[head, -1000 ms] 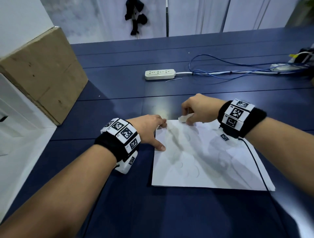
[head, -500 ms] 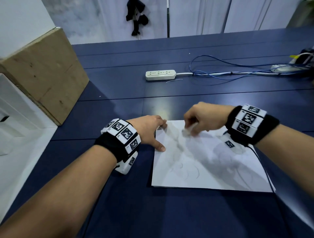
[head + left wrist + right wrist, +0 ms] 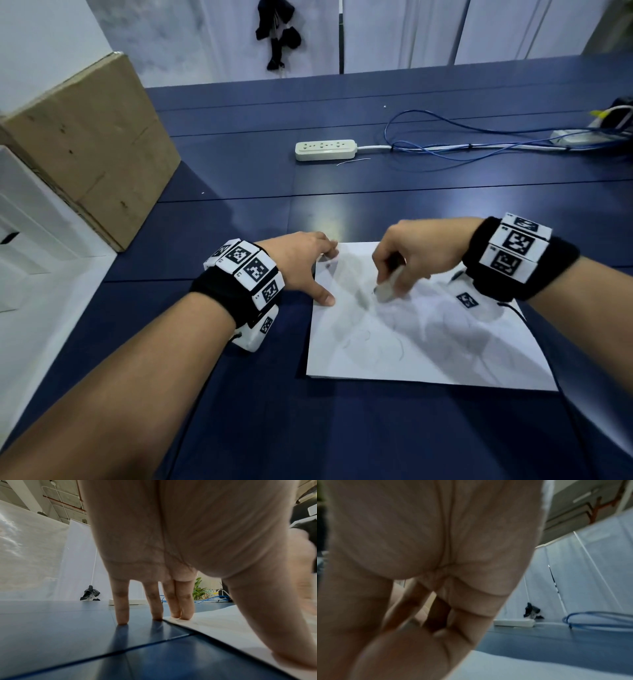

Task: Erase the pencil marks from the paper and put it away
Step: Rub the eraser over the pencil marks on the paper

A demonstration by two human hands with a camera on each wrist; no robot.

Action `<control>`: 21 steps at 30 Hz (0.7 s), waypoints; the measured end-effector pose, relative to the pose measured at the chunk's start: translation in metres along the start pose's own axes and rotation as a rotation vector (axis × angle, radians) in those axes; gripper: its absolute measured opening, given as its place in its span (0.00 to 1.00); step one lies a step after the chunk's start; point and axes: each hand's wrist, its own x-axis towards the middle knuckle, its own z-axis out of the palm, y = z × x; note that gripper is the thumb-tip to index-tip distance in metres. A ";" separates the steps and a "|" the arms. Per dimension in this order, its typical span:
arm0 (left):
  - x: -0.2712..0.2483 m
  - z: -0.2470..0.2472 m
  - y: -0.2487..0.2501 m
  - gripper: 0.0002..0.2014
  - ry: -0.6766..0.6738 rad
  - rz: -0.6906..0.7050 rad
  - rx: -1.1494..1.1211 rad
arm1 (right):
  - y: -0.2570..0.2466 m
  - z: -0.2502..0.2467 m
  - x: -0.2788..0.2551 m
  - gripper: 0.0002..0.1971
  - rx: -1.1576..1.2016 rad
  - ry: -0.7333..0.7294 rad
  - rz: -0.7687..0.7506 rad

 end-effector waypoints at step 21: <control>-0.001 -0.002 0.002 0.45 -0.003 -0.012 0.013 | 0.017 -0.015 0.018 0.08 -0.166 0.360 0.106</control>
